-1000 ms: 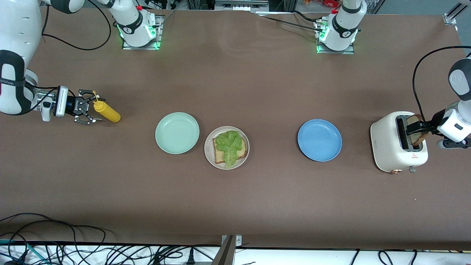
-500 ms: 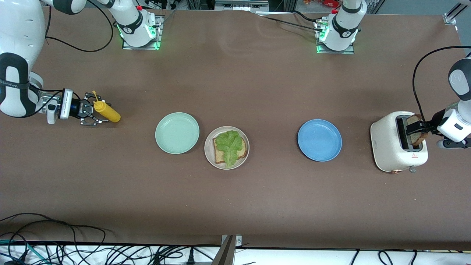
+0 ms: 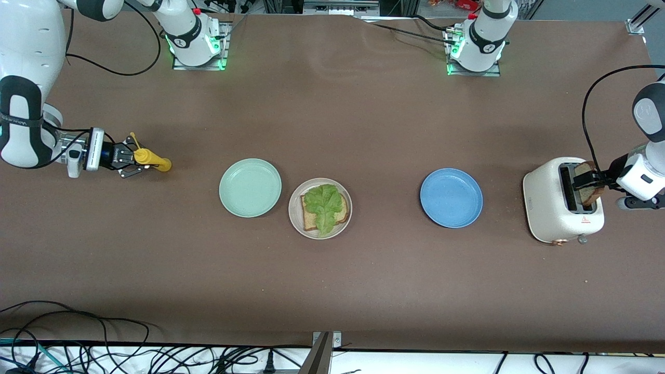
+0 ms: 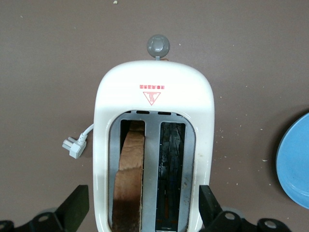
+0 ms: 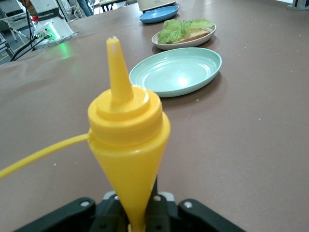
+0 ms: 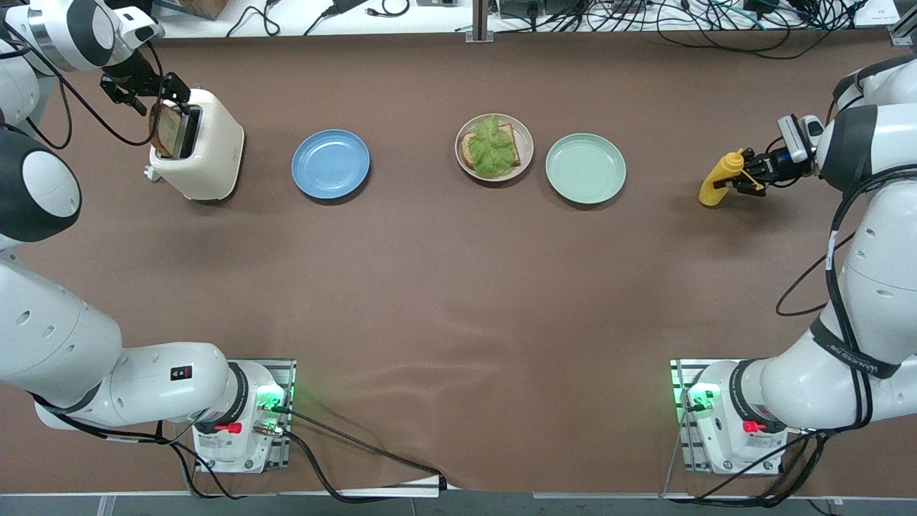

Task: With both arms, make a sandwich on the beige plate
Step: 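Lift the yellow bottle and carry it toward the beige plate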

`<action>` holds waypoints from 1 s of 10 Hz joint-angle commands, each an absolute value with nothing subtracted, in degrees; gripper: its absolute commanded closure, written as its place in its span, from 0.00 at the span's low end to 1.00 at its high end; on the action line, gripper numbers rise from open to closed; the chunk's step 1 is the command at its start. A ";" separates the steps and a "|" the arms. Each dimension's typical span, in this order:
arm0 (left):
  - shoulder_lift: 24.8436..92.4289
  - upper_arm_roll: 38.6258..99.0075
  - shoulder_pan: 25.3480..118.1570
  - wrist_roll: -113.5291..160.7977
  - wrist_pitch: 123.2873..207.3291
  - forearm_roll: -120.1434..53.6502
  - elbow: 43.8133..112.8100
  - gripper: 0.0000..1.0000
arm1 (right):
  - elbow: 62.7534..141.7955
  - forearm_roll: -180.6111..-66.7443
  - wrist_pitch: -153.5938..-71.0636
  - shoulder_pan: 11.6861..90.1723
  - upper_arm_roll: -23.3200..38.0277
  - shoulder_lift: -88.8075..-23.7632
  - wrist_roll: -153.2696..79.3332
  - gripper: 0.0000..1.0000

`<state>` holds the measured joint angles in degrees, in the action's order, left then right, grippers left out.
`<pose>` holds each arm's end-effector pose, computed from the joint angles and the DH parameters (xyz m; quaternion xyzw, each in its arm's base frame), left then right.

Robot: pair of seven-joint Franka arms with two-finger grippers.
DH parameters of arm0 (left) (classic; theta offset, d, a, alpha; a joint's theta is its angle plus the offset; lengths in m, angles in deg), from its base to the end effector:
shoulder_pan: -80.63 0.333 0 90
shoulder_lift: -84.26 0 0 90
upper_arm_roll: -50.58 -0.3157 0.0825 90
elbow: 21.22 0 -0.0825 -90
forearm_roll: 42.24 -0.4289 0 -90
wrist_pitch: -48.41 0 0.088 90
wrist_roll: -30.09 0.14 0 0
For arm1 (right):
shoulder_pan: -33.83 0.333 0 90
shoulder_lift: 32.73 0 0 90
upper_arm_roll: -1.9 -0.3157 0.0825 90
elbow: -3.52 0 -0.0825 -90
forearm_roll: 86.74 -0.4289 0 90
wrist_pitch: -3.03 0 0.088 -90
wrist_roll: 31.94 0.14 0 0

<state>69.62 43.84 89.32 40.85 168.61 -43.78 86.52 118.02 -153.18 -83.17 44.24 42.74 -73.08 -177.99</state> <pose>0.6253 0.1727 0.3155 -0.9990 -0.0321 0.0237 0.0215 0.5081 -0.1726 0.1021 -0.6782 -0.5534 -0.2854 0.3904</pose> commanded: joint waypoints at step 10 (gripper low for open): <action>70.72 43.90 89.33 40.81 169.26 -45.14 87.76 0.00 | 111.89 -146.45 -107.86 99.26 67.02 -72.28 -137.89 1.00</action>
<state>69.62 43.87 89.28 40.85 168.62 -43.78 86.66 111.19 -149.89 -104.49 93.17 64.40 -72.55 -143.11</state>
